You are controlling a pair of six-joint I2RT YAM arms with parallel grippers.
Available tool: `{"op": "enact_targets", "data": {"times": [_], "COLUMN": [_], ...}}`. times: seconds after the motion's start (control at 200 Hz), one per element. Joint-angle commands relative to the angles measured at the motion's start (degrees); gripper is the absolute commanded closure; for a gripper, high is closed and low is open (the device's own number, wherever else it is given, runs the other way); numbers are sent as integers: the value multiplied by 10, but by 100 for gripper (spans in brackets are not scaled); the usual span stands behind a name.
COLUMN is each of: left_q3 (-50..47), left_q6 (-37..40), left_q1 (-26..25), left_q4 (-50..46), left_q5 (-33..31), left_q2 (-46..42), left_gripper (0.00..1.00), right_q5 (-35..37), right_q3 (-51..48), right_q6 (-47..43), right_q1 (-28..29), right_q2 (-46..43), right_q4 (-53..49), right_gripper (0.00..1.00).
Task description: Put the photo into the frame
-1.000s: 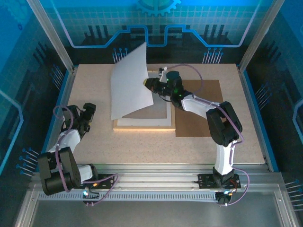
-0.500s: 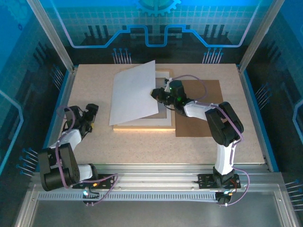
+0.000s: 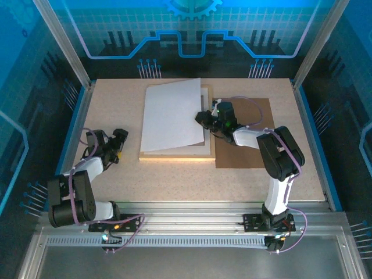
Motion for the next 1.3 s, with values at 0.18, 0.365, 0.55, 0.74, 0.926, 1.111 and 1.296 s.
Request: {"op": "enact_targets", "data": {"times": [0.18, 0.365, 0.55, 0.74, 0.926, 1.111, 1.296], "left_q3": [18, 18, 18, 17, 15, 14, 15], "left_q6": [-4, -4, -6, -6, -8, -6, -5], "left_q1": [-7, -9, -10, -10, -11, -11, -11], "left_q4": [11, 12, 12, 11, 10, 7, 7], "left_q5": [13, 13, 12, 12, 12, 12, 11], "left_q2": [9, 9, 9, 8, 4, 2, 3], "left_gripper": [1, 1, 1, 1, 1, 1, 1], "right_q5": [-16, -16, -8, -6, -15, -9, 1], "right_q3": [-28, -37, -50, -50, -26, -16, -21], "right_q6": [-16, -16, -10, -6, -10, -11, -21], "right_q1": [-21, -23, -23, -18, -8, -2, -3], "right_q2": [-12, -13, -16, -12, 9, 12, 0], "right_q4": [8, 4, 7, 18, 17, 19, 2], "right_gripper": [91, 90, 90, 90, 87, 76, 67]}}
